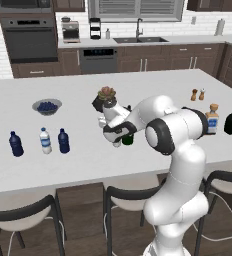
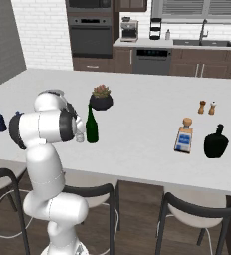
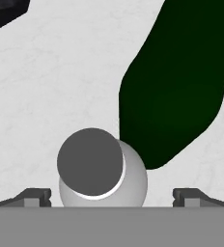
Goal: Move the plastic bottles in the middle to the plastics group, and the glass bottles in the middle to the glass group.
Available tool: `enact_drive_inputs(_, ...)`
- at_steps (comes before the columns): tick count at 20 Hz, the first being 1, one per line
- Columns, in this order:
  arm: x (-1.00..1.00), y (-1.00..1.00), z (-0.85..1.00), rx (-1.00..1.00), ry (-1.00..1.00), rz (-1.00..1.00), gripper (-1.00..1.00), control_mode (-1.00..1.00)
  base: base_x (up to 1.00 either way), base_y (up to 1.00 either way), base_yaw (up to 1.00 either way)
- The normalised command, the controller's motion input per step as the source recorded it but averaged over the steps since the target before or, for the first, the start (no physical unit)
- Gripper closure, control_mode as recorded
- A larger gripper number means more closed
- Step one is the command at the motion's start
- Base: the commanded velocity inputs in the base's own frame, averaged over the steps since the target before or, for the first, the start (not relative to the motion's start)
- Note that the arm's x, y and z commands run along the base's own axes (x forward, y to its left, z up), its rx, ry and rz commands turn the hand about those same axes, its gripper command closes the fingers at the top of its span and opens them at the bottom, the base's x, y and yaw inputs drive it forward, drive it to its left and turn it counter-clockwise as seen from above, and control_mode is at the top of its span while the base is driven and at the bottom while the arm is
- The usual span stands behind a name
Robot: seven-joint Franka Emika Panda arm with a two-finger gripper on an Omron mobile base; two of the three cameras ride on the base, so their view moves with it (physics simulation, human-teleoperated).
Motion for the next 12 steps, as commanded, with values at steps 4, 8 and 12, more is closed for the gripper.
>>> enact_drive_inputs(4,0.0,0.01,0.0,0.0,0.0,0.0,1.0,-1.0,0.0,0.0,0.0)
enact_drive_inputs(8,0.0,0.03,0.0,0.0,0.0,0.0,1.0,-1.0,0.0,0.0,0.0)
enact_drive_inputs(12,0.0,0.0,0.0,0.0,0.0,0.0,1.0,-1.0,0.0,0.0,0.0)
